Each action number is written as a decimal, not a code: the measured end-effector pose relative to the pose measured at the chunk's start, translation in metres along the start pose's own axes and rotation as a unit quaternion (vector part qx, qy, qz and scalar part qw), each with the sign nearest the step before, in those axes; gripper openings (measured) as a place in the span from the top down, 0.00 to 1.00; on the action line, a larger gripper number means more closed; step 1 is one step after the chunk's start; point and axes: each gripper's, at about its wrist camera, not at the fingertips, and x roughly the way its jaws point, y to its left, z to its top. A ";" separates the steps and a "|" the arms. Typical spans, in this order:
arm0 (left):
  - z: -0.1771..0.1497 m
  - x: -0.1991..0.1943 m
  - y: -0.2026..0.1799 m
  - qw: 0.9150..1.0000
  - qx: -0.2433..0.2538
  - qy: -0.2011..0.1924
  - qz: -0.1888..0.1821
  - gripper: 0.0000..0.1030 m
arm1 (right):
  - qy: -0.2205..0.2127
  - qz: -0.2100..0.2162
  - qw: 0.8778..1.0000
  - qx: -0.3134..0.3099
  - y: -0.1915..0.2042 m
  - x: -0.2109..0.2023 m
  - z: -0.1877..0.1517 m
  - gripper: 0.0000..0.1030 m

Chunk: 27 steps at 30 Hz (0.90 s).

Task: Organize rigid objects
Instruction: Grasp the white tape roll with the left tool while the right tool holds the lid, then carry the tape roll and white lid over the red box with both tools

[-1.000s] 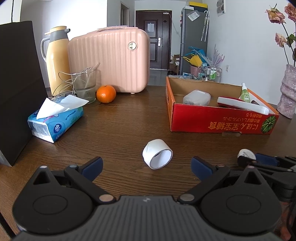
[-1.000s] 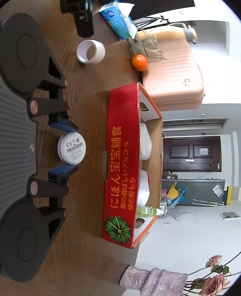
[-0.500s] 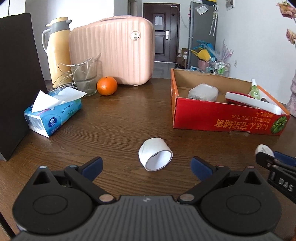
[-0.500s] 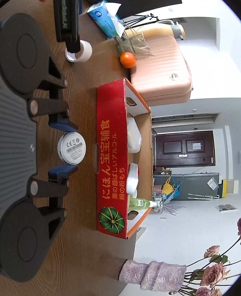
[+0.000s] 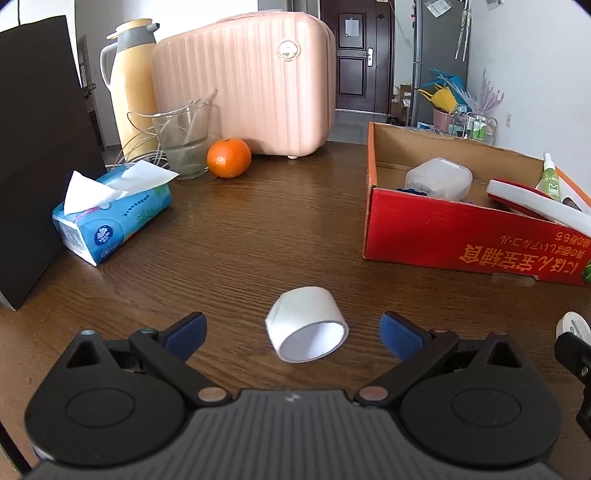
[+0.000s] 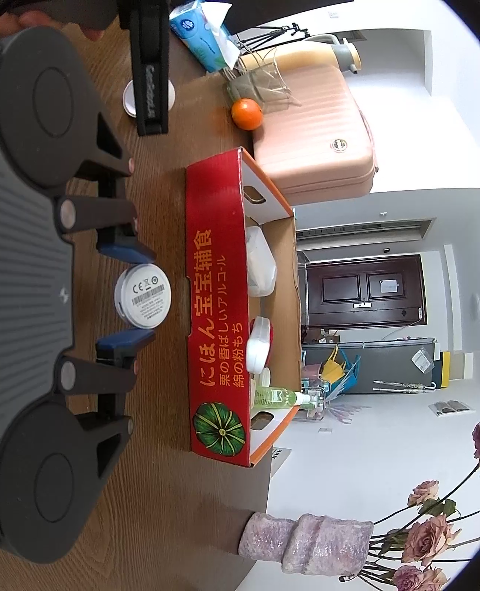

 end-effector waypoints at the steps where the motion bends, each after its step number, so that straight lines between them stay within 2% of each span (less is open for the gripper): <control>1: 0.000 0.001 -0.001 1.000 0.000 0.001 0.001 0.03 | 0.000 0.000 1.000 0.000 0.000 0.000 0.000 0.63; 4: 0.000 0.003 -0.004 1.000 0.002 0.005 0.002 0.12 | 0.000 0.000 1.000 -0.001 0.000 0.000 0.000 0.63; 6: -0.001 0.004 -0.005 1.000 0.006 0.011 -0.004 0.26 | 0.000 -0.001 1.000 0.000 0.000 0.000 0.000 0.63; 7: -0.001 0.005 -0.005 1.000 0.007 0.015 -0.008 0.31 | 0.000 -0.001 1.000 -0.001 0.000 0.000 0.000 0.63; 9: -0.002 0.007 -0.005 1.000 0.009 0.022 -0.013 0.53 | 0.000 -0.002 1.000 -0.001 0.000 0.000 -0.001 0.63; 12: -0.003 0.007 -0.002 0.999 0.007 0.024 -0.021 0.54 | 0.000 -0.001 1.000 -0.001 0.000 0.000 -0.001 0.63; 27: -0.004 -0.014 -0.003 0.999 0.021 -0.010 -0.036 0.54 | -0.007 0.002 1.000 -0.001 0.001 -0.003 0.001 0.63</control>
